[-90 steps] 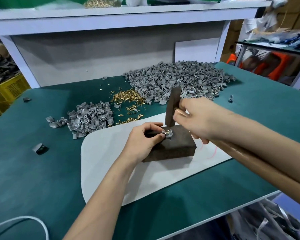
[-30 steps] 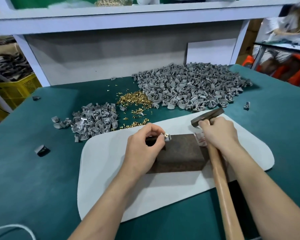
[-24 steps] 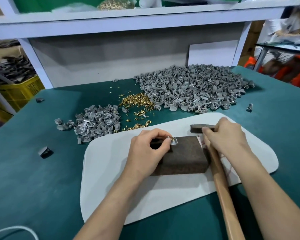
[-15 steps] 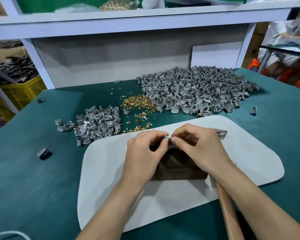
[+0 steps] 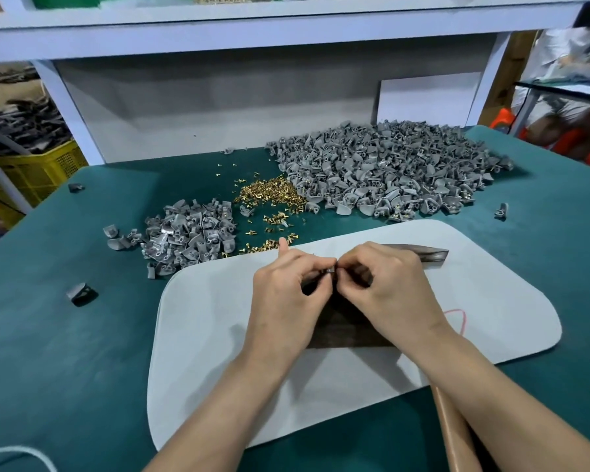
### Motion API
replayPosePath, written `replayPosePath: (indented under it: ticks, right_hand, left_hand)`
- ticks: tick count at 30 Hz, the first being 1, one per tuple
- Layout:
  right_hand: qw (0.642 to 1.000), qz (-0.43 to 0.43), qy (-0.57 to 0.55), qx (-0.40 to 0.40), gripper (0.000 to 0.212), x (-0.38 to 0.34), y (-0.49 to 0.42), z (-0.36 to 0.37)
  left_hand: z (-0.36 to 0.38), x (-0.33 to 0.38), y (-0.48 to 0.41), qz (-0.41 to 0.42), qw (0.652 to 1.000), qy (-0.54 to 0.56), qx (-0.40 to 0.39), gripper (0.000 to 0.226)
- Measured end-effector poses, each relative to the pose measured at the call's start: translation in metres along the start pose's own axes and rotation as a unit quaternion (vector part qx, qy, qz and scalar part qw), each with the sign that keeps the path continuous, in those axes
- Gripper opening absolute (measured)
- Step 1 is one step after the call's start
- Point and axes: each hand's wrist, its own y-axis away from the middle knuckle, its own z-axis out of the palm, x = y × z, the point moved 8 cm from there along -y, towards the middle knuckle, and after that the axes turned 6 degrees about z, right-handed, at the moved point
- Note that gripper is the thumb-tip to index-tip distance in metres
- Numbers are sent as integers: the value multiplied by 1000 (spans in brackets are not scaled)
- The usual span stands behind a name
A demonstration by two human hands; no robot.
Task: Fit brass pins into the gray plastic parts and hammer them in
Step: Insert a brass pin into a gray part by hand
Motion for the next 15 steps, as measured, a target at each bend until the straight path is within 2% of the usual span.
replayPosePath:
  ticks: [3,6,8,11,15]
  right_hand:
    - [1000,22,-16,-5,4,7,-2,-1]
    - [998,42,-50,2,8,12,-3,-3]
    - [995,73,-71,5,11,18,-4,-4]
    - [974,140,-174,-28,21,33,-5,2]
    - [947,142,-276,-79,20,33,-6,7]
  left_hand:
    - [0,-4,1,-18,1000,11,5,16]
    - [4,-14,3,-106,989,107,-5,16]
    - [7,-16,3,-140,978,154,-22,23]
    - [10,-16,1,-140,970,191,-57,36]
    - [11,-16,-1,-143,961,225,-68,43]
